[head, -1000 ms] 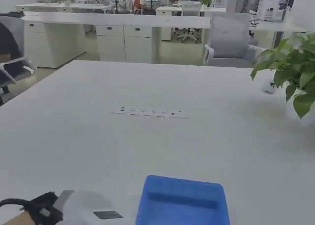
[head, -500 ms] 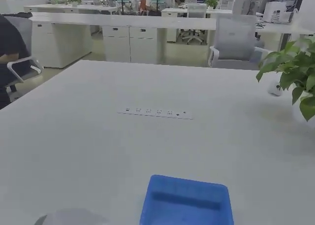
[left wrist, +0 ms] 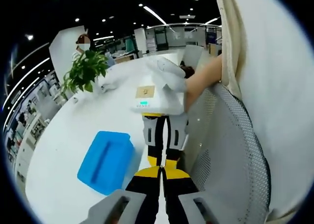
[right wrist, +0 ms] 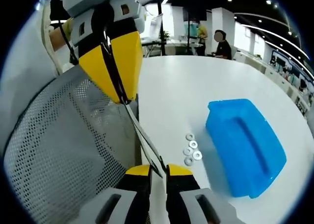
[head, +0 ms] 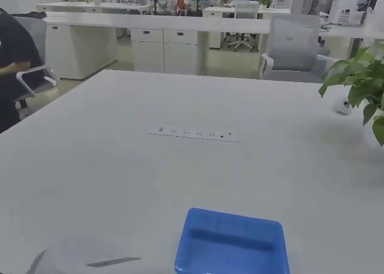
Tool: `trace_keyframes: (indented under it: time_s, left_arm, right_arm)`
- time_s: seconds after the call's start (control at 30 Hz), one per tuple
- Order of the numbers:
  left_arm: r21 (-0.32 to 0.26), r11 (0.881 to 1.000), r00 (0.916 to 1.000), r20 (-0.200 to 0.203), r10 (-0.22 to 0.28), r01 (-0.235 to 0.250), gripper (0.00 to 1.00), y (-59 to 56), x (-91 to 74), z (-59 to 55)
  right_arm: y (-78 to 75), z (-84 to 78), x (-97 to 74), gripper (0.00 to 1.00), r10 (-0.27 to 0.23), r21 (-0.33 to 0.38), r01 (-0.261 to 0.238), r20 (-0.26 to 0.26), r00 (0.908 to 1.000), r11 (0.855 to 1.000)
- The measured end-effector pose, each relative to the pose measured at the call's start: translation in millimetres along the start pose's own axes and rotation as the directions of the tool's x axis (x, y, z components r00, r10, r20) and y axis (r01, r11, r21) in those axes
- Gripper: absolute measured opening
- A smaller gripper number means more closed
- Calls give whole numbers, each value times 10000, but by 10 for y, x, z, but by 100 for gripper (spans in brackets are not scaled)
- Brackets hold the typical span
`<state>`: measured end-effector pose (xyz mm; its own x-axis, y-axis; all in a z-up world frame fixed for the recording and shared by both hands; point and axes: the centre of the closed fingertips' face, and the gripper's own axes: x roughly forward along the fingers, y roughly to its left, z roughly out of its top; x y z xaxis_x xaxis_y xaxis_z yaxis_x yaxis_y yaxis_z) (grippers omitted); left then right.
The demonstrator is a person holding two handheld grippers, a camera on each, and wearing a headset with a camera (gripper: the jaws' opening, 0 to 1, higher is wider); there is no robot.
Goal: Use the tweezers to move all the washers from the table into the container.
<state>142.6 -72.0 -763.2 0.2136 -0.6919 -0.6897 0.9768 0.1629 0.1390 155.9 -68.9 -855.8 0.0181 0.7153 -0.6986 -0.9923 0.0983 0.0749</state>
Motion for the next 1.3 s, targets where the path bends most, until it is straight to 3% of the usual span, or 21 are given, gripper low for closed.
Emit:
trace_keyframes:
  time_s: [0.2, 0.47, 0.8, 0.87, 1.0, 1.1, 1.3]
  left_arm:
    - [199, 9997, 9997, -224, 121, -116, 0, 150, -35, -31]
    - [693, 9974, 9977, -665, -146, 192, 0, 321, -6, -62]
    - [878, 9942, 9943, -916, -546, 627, 0, 411, 39, -84]
    - [1098, 9918, 9929, -1058, -538, 654, 0, 435, 42, -64]
    - [1262, 9898, 9940, -948, -537, 655, 0, 474, 46, -11]
    - [1132, 9904, 9917, -1100, -672, 797, 0, 485, 86, -78]
    - [1083, 9892, 9911, -995, -882, 989, 0, 451, 58, -77]
  right_arm:
    - [-183, 101, 29, 8, -448, 187, 442, 298, 9986, 9988]
    - [-316, 143, 99, 8, -623, 364, 607, 443, 9971, 9975]
    - [-339, 133, 142, 9, -405, 1127, 326, 682, 9969, 9931]
    - [-342, 149, 134, 8, -421, 1137, 335, 744, 9963, 9930]
    - [-368, 191, 130, 8, -508, 1111, 406, 907, 9946, 9930]
    - [-365, 133, 166, 8, -471, 1144, 396, 634, 9969, 9926]
    - [-341, 144, 154, 8, -559, 974, 497, 624, 9965, 9940]
